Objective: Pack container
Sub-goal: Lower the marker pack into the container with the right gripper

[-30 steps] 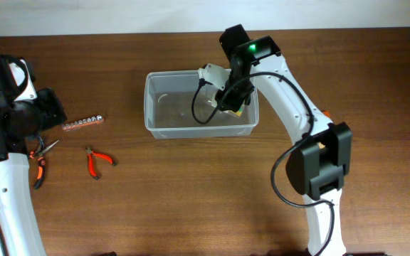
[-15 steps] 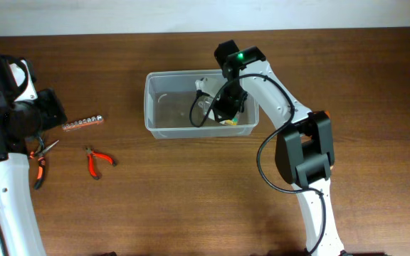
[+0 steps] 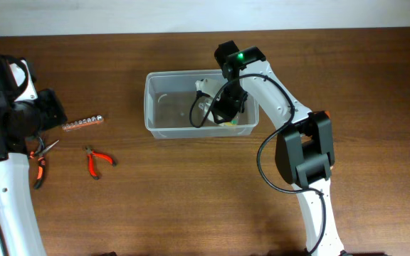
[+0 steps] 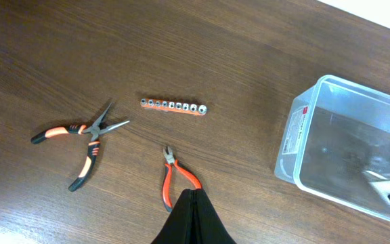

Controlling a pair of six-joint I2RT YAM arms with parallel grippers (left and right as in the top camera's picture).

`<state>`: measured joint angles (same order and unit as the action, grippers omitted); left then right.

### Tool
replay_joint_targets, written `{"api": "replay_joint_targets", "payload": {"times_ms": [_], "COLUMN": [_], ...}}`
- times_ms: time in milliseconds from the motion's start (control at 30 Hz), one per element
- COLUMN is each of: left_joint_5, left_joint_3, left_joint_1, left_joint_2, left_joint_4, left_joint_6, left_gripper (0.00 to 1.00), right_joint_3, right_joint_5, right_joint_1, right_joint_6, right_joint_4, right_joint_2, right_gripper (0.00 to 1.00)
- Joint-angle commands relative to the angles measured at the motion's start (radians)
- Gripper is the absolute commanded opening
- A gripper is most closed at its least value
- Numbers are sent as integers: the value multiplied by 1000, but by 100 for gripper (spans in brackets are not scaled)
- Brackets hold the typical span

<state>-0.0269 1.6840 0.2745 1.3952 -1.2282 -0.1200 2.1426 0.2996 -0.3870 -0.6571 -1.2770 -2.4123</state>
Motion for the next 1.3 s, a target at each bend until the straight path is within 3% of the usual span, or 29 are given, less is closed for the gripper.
{"api": "replay_joint_targets", "payload": {"times_ms": [0,33,133,200,300,767,833,933,1100,1167,1267], "left_joint_5": [-11,-11,-11,-11,-11,-11,-11,-11,-11,-11,-11], "left_joint_3": [13,13,13,13,13,13,13,13,13,13,13], "left_joint_1": [3,3,3,3,3,3,3,3,3,3,3], "left_joint_2": [-6,-6,-6,-6,-6,-6,-6,-6,-6,-6,-6], "left_joint_4": [-6,-7,-6,-6,-7,-7,-7,-7,-7,-7,-7], "left_joint_6": [18,17,18,18,18,32,32,32,32,32,32], "left_gripper": [2,2,2,2,2,2,2,2,2,2,2], "right_joint_3": [0,0,0,2,5,233,233,227,205,197,173], "right_joint_5": [20,15,6,6,3,-49,-49,-48,-45,-45,-45], "right_joint_1": [2,2,1,2,2,0,-8,-12,-13,-13,-13], "right_joint_6": [0,0,0,1,4,143,143,143,160,203,241], "right_joint_4": [-1,-1,-1,-2,-2,-140,-177,-212,-212,-209,-216], "right_joint_2": [-2,-2,-2,0,24,183,184,181,180,180,180], "right_gripper": [36,43,47,58,62,64,61,41,19,4,4]}}
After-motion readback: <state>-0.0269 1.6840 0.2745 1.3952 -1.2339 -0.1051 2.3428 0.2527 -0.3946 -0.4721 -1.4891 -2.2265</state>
